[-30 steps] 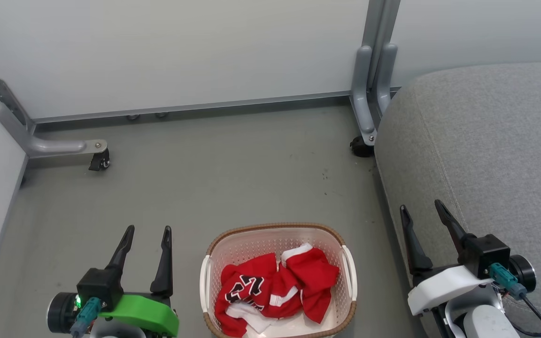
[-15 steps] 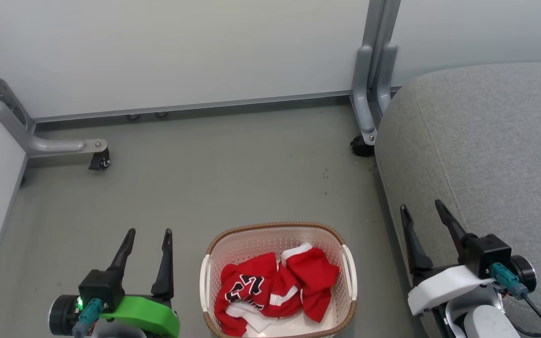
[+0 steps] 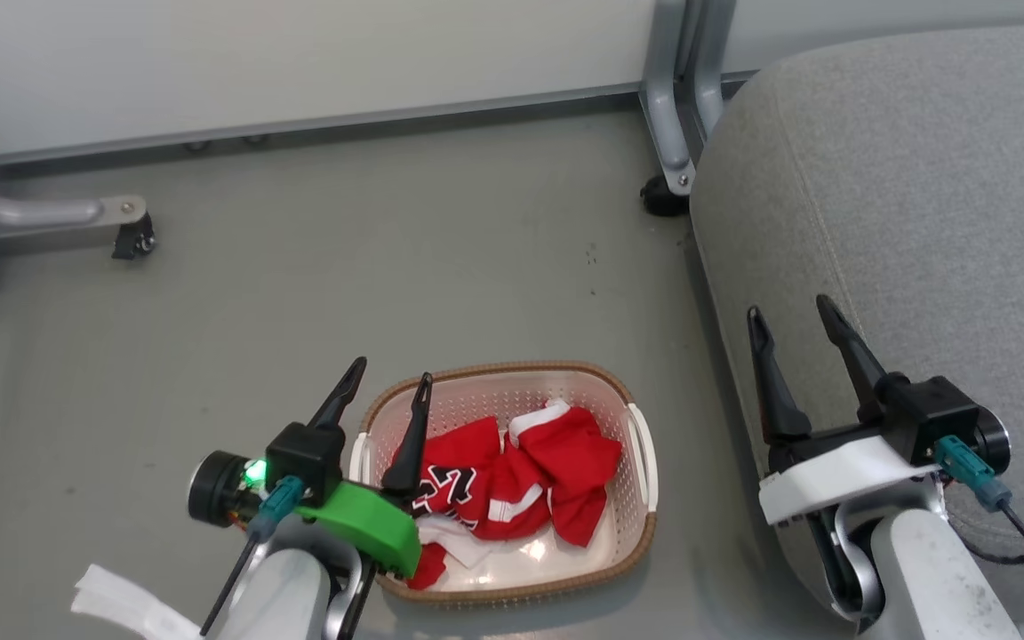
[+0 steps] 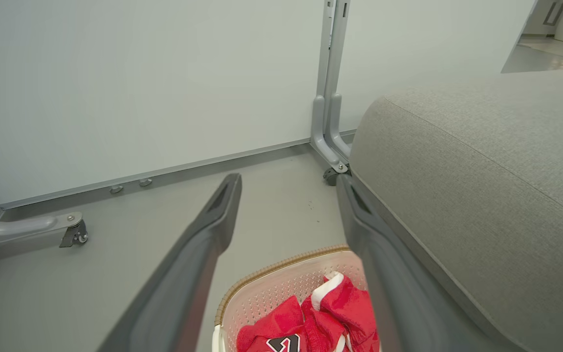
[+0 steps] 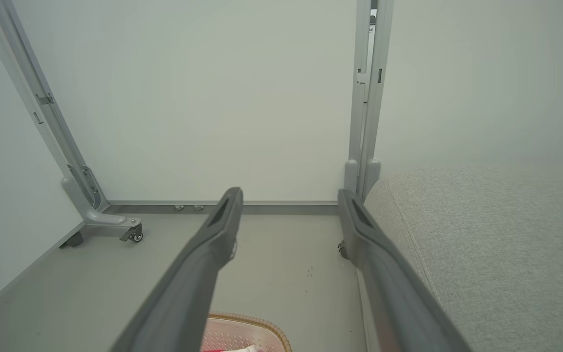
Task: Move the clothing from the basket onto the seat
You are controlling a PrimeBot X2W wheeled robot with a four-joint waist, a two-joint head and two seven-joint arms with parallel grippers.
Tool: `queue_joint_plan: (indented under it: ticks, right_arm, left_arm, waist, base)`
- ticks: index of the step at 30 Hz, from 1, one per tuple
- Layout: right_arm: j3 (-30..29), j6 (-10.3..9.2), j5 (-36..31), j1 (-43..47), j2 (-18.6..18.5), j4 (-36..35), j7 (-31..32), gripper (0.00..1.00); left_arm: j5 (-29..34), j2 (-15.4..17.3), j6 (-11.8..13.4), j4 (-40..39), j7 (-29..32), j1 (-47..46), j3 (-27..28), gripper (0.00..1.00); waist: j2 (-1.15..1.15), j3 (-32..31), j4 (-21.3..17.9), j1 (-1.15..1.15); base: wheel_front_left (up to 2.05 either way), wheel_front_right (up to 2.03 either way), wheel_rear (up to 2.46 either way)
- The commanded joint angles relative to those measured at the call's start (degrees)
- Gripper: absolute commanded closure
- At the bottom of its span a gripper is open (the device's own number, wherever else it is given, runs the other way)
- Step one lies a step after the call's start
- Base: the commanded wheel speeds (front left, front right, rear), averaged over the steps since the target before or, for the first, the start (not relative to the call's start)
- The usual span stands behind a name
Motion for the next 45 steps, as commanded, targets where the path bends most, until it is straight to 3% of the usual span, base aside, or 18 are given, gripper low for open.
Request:
queue_joint_plan:
  ticks: [1,13,23,34,45]
  right_arm:
    - [0.3,0.0,0.4,-2.0,-0.1,-0.7,-0.4,0.0]
    - [2.5,0.0,2.1,-12.4,-0.1,-3.5,-2.0,0.0]
    - [4.3,0.0,4.2,-18.3,0.0,-6.7,-2.3,0.0]
    - [6.5,0.0,6.9,-20.7,-0.1,-7.6,-2.3,0.0]
    - [8.1,0.0,8.7,-21.5,0.0,-7.8,-2.3,0.0]
  left_arm:
    - [0.5,0.2,0.0,1.6,-0.1,-2.5,-1.3,0.0]
    - [2.2,0.1,0.0,24.0,0.1,-21.0,-12.3,0.0]
    - [8.6,1.5,1.9,40.9,5.8,-36.0,-17.4,0.0]
    - [12.9,4.1,1.2,47.8,9.5,-41.6,-23.1,0.0]
    - [15.6,8.3,3.5,49.2,12.2,-45.0,-26.4,0.0]
  waist:
    - [0.0,6.4,-2.9,0.0]
    - [0.0,24.6,-7.0,0.0]
    - [0.0,38.0,-10.0,0.0]
    - [0.0,43.7,-12.3,0.0]
    - [0.0,46.9,-14.4,0.0]
  base:
    - [0.0,0.0,0.0]
    - [0.0,0.0,0.0]
    - [0.0,0.0,0.0]
    - [0.0,0.0,0.0]
    - [0.0,0.0,0.0]
